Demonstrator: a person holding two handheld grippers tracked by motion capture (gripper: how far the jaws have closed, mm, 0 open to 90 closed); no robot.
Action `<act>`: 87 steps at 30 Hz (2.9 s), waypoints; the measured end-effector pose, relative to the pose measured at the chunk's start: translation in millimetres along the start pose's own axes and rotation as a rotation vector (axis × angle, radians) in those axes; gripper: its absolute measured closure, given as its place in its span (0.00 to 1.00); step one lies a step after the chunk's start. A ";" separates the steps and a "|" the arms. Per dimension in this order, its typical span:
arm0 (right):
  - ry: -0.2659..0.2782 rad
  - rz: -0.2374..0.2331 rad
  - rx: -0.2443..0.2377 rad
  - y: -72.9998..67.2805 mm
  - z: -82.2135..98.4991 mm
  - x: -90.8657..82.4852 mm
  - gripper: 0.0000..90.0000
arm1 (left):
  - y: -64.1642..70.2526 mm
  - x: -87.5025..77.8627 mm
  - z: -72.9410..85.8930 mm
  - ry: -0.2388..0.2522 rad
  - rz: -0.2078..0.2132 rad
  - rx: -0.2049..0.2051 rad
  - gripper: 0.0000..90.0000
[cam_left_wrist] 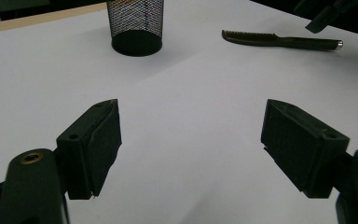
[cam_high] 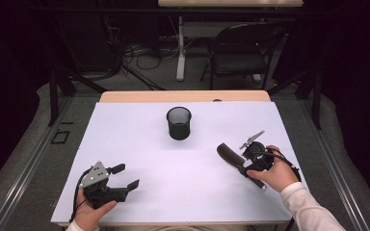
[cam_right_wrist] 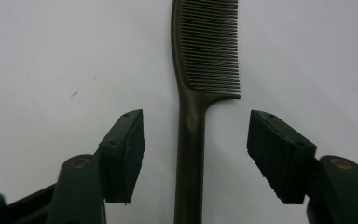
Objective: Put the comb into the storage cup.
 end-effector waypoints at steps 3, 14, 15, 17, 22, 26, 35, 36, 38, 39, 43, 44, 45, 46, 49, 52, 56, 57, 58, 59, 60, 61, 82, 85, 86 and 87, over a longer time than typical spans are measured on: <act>-0.080 0.003 -0.023 1.7 1.1 -5.8 0.43 | 0.0 0.2 0.1 -0.001 0.001 -0.001 0.23; -0.099 -0.011 0.004 2.8 1.0 -2.1 0.44 | 0.1 0.3 0.3 -0.002 0.002 -0.002 0.22; -0.104 -0.016 -0.002 3.6 1.4 -1.5 0.44 | 0.0 0.2 0.3 -0.002 0.003 -0.001 0.23; -0.105 -0.022 0.004 3.4 2.0 -0.3 0.46 | 0.0 0.2 0.3 -0.002 0.003 -0.003 0.22; -0.119 -0.029 0.006 4.2 3.3 1.3 0.50 | 0.1 0.3 0.4 -0.003 0.004 -0.003 0.23; -0.135 -0.025 -0.003 4.8 5.1 2.9 0.52 | 0.1 0.3 0.4 -0.003 0.004 -0.003 0.23; -0.138 -0.030 0.003 7.2 9.5 8.2 0.57 | -0.2 0.5 0.6 -0.005 0.004 -0.006 0.22; -0.138 -0.032 0.000 7.6 9.8 8.7 0.57 | -0.2 0.5 0.7 -0.006 0.004 -0.006 0.23; -0.140 -0.030 -0.004 8.7 10.3 9.8 0.57 | -0.3 0.6 0.7 -0.006 0.004 -0.006 0.23; -0.173 -0.032 0.009 7.8 11.3 8.3 0.59 | -0.4 0.5 0.7 -0.006 0.004 -0.006 0.23; -0.188 -0.033 -0.028 9.6 12.4 10.4 0.62 | -0.6 0.5 0.8 -0.004 0.004 -0.009 0.23; -0.151 -0.043 -0.019 8.4 12.4 13.9 0.62 | -0.7 0.5 0.9 -0.006 0.004 -0.009 0.23; -0.153 -0.041 -0.015 7.5 12.8 14.6 0.62 | -0.8 0.5 0.9 -0.006 0.004 -0.009 0.23; -0.151 -0.041 -0.023 7.4 13.0 15.4 0.63 | -0.8 0.5 0.9 -0.007 0.004 -0.009 0.22; -0.167 -0.026 -0.059 8.9 13.3 14.8 0.64 | -0.9 0.5 0.9 -0.006 0.004 -0.009 0.22; -0.136 -0.048 -0.035 5.5 12.9 18.1 0.65 | -1.1 0.7 1.0 -0.006 0.004 -0.010 0.23; -0.146 -0.052 -0.041 2.5 13.8 21.0 0.66 | -0.9 0.9 1.1 -0.008 0.005 -0.009 0.23; -0.166 -0.052 -0.064 3.3 14.0 20.7 0.66 | -0.9 0.8 1.1 -0.008 0.005 -0.008 0.23; -0.189 -0.052 -0.068 2.9 14.1 19.8 0.66 | -0.9 0.8 1.1 -0.008 0.005 -0.009 0.23; -0.168 -0.055 -0.054 1.6 14.2 22.3 0.66 | -0.9 0.8 1.1 -0.007 0.005 -0.009 0.23; -0.171 -0.060 -0.054 0.8 14.4 23.0 0.65 | -0.9 0.7 1.2 -0.007 0.005 -0.011 0.22; -0.174 -0.052 -0.061 0.9 14.6 23.6 0.65 | -1.0 0.8 1.2 -0.006 0.007 -0.011 0.23; -0.221 -0.047 -0.039 -0.5 16.5 28.9 0.74 | -1.0 1.1 1.5 -0.010 0.007 -0.010 0.23; -0.244 -0.046 -0.060 0.6 16.9 28.2 0.76 | -1.2 1.3 1.6 -0.009 0.008 -0.010 0.23; -0.242 -0.046 -0.058 0.3 16.9 28.7 0.77 | -1.2 1.3 1.6 -0.009 0.008 -0.010 0.22; -0.242 -0.047 -0.056 -0.1 17.0 28.9 0.77 | -1.2 1.3 1.6 -0.009 0.008 -0.010 0.23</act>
Point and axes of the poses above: each handheld gripper's, and its own axes: x roughly forward along the jaws, z roughly out of its underside, y roughly to its right, the point moved 5 cm from there along x, roughly forward along the jaws, and after that the axes turned 11 degrees about z, right-handed, at the moved point
